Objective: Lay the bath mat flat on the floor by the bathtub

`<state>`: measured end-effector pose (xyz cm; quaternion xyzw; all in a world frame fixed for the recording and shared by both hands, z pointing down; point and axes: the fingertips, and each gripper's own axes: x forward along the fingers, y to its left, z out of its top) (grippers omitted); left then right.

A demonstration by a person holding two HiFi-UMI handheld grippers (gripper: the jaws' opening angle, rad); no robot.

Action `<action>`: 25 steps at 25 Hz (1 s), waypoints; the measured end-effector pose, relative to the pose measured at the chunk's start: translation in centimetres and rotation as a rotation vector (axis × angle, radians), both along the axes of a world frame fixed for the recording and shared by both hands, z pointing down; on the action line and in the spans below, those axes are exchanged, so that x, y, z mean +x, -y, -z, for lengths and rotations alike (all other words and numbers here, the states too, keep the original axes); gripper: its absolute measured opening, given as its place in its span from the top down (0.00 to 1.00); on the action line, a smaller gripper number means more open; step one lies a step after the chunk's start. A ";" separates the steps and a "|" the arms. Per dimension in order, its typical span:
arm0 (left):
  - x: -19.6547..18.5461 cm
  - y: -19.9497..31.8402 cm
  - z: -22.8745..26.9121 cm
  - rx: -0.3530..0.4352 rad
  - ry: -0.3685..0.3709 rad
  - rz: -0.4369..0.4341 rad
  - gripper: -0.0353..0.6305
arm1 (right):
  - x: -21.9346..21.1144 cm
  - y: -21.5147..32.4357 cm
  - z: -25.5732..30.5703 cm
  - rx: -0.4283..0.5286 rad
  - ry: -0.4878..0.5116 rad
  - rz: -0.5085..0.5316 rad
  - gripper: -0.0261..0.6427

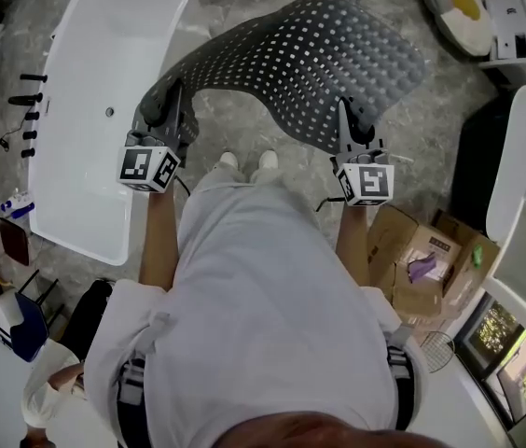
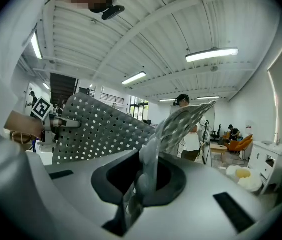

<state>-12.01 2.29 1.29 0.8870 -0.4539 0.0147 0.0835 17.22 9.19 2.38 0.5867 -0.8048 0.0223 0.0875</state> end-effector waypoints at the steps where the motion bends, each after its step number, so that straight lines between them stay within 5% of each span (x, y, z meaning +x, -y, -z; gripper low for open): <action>1: 0.2 0.4 -0.5 -0.012 0.006 -0.001 0.92 | 0.2 0.4 -0.6 -0.014 0.002 0.000 0.92; 12: -0.6 5.7 -10.2 -0.077 0.078 0.004 0.92 | -0.8 7.1 -9.8 -0.141 0.020 0.025 0.93; 17: -1.0 10.1 -20.7 -0.131 0.085 0.010 0.92 | -0.9 12.0 -19.3 -0.185 0.017 0.041 0.93; 25: -3.8 11.7 -34.5 -0.093 0.119 0.021 0.92 | -2.8 13.8 -32.9 -0.175 -0.006 0.064 0.93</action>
